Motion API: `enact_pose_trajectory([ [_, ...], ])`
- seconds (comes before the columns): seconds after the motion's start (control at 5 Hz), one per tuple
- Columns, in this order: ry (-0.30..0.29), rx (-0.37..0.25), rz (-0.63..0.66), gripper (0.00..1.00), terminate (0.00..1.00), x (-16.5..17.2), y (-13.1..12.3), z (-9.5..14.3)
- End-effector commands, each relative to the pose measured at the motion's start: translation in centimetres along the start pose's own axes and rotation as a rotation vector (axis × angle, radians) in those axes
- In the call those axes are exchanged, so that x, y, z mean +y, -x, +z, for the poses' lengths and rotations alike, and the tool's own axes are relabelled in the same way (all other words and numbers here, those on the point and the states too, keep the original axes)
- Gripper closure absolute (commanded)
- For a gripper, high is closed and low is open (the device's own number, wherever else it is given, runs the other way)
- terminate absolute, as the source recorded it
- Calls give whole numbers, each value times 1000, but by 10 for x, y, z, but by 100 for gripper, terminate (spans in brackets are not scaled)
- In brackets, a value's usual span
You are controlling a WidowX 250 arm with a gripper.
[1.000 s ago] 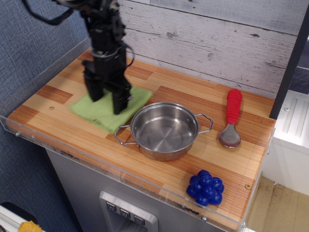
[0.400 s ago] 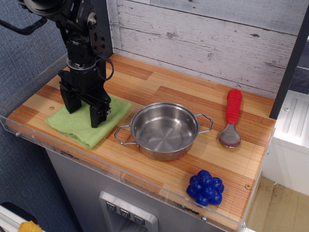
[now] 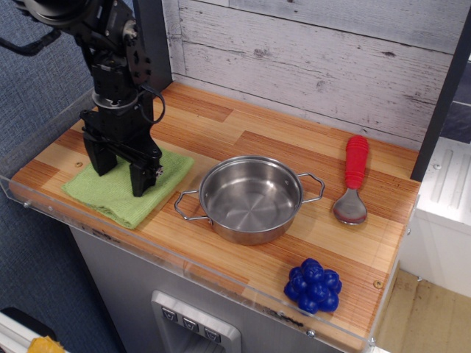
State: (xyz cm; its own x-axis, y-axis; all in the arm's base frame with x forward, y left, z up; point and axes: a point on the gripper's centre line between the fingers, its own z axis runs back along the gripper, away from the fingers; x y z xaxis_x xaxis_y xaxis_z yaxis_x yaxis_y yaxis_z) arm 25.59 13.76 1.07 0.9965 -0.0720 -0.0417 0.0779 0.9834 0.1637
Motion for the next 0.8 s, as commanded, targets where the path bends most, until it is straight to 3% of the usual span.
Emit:
enact_pose_trajectory([
  [0.0, 0, -69, 21, 0, 0, 11, -5, 30],
  [0.4, -26, -125, 61, 0, 0, 17, -12, 63],
  [0.6, -45, -124, 74, 0, 0, 18, -17, 76],
])
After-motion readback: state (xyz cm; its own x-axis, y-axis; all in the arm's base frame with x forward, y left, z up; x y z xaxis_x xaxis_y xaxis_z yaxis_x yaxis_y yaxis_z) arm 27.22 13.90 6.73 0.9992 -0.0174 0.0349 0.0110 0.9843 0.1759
